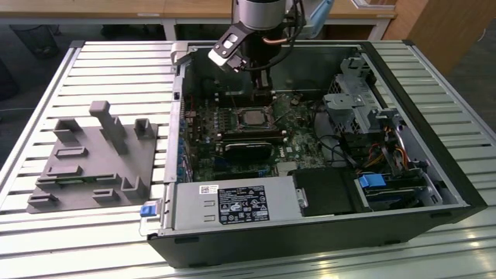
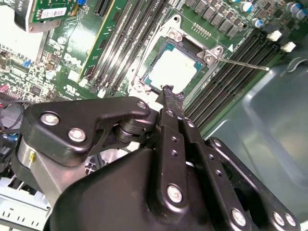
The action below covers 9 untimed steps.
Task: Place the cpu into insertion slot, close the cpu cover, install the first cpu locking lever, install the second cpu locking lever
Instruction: 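Close the cpu cover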
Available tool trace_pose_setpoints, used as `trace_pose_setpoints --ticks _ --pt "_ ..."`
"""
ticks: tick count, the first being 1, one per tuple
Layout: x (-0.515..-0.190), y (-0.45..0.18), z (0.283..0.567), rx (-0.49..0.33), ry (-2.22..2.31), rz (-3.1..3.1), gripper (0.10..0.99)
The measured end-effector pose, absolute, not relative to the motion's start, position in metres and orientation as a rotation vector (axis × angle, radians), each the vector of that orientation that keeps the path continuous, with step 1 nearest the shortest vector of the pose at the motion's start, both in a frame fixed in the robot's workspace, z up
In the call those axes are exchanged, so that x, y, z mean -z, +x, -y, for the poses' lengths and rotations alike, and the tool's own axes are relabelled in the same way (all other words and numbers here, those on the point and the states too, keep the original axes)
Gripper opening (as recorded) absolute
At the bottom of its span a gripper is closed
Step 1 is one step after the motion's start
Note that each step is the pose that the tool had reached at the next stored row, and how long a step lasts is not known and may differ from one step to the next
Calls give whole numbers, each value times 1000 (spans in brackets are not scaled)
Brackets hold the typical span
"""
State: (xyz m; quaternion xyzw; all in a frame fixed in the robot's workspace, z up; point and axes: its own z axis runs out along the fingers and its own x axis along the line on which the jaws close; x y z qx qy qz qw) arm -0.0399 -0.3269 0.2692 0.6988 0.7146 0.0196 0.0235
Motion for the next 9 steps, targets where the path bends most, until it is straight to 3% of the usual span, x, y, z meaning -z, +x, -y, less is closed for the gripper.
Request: trace_pose_setpoints --ticks 9 --pt "-286 -40 327 -61 2165 -2214 106"
